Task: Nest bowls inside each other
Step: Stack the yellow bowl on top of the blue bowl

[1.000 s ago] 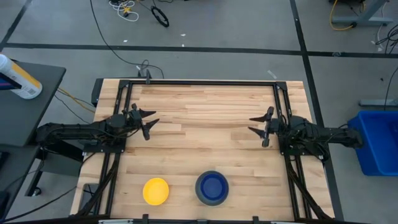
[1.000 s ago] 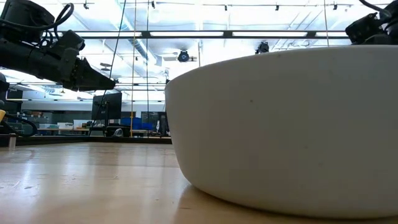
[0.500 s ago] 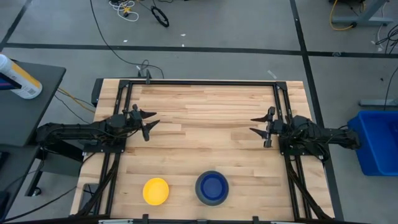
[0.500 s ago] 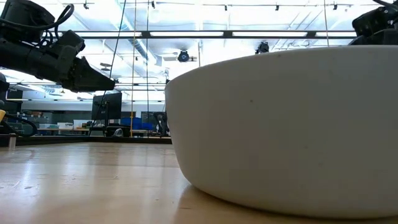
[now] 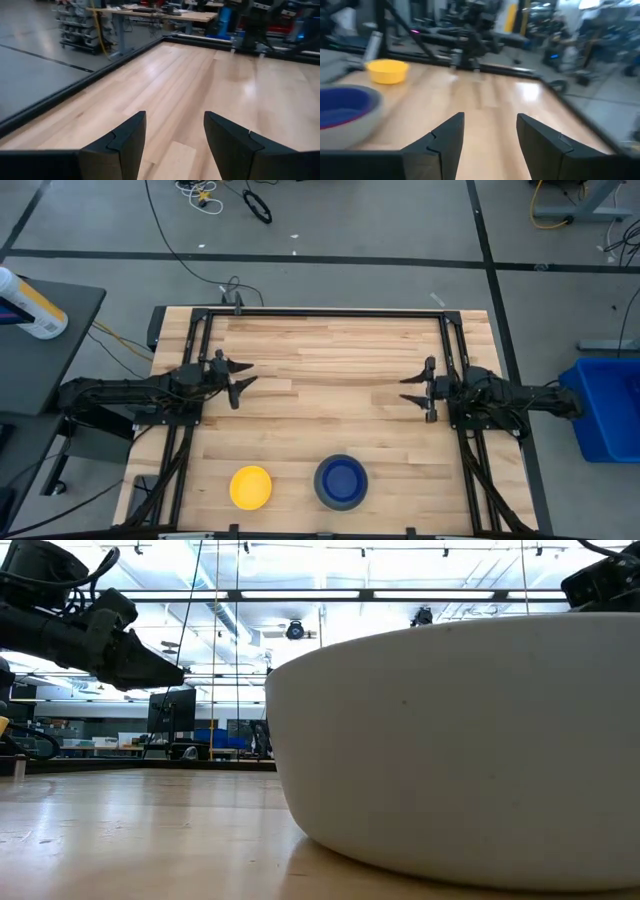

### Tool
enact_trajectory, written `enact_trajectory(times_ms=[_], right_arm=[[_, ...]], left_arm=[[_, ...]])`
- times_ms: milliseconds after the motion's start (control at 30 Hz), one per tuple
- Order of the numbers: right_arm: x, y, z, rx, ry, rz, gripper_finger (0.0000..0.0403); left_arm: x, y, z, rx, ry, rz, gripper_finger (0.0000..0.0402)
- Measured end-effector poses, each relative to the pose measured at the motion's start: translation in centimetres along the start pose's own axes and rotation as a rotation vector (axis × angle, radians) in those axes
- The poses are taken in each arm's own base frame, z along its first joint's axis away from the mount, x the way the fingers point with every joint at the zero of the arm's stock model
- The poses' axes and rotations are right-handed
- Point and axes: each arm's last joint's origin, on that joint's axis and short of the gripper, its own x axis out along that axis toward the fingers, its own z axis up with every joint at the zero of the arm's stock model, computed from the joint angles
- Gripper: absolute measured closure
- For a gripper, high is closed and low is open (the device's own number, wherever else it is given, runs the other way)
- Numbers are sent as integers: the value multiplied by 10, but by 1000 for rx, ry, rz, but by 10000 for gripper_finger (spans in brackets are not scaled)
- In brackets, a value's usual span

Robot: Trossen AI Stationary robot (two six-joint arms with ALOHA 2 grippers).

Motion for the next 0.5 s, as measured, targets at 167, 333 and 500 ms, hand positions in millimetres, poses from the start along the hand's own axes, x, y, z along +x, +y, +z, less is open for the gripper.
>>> enact_trajectory(times_ms=[167,333,500], right_arm=[[1,2,0,114,-2,82,208],[1,2,0,133,-2,80,207],[1,2,0,133,-2,81,212]], left_arm=[[2,-6,-5,-77,65,-175,194],[5,-10,-11,-118,164,-284,194],[6,-16,-19,-201,346,-401,194]])
